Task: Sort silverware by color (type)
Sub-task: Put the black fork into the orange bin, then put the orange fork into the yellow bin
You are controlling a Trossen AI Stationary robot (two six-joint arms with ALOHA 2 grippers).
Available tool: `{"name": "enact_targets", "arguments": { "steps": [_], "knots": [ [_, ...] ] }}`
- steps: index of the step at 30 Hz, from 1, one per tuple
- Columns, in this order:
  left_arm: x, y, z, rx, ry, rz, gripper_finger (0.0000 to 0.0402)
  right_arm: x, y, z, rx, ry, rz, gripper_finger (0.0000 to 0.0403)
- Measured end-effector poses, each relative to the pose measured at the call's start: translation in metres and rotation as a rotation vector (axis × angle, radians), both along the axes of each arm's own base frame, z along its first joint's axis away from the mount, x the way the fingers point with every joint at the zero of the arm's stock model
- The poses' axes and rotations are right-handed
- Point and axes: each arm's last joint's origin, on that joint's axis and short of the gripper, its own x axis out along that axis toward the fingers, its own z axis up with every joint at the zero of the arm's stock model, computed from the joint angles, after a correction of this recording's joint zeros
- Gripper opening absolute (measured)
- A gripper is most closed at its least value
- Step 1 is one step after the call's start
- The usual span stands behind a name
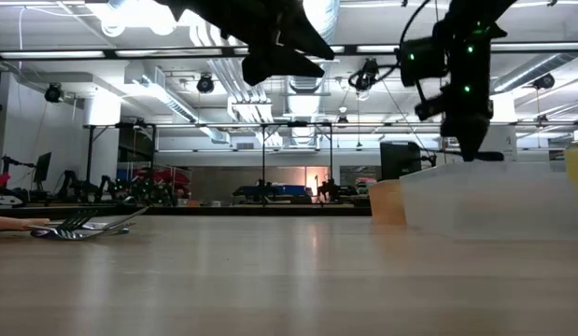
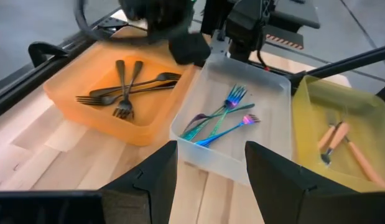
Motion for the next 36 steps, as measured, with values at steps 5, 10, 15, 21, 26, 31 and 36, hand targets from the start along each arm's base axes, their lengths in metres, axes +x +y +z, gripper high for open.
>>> {"name": "enact_targets", "arguments": {
  "steps": [5, 10, 15, 21, 26, 31, 36],
  "knots": [
    [-0.001, -0.002, 0.005, -0.012, -0.019, 0.000, 0.0169, -0.004, 0.001, -0.017, 0.022, 0.046, 0.020, 0.0008],
    [-0.002, -0.002, 0.006, -0.043, -0.028, 0.015, 0.0169, -0.002, 0.000, -0.023, 0.009, 0.026, 0.040, 0.0008],
    [-0.004, -0.003, 0.004, -0.096, 0.002, 0.025, 0.0169, -0.002, 0.000, -0.024, 0.005, 0.017, 0.029, 0.0017],
    [-0.017, -0.005, -0.013, -0.230, 0.222, 0.062, 0.0169, 0.000, -0.001, -0.024, -0.003, 0.015, 0.082, 0.0046],
    [-0.044, -0.012, -0.035, -0.260, 0.571, 0.123, 0.0169, 0.002, -0.002, -0.023, -0.012, 0.000, 0.090, 0.0077],
    [-0.075, -0.031, -0.047, -0.193, 0.913, 0.088, 0.0169, 0.005, -0.004, -0.018, -0.029, -0.038, 0.053, 0.0101],
    [-0.096, -0.055, -0.056, -0.139, 1.092, 0.054, 0.0169, 0.010, -0.004, -0.009, -0.010, -0.130, -0.032, 0.0107]
  ]
}}
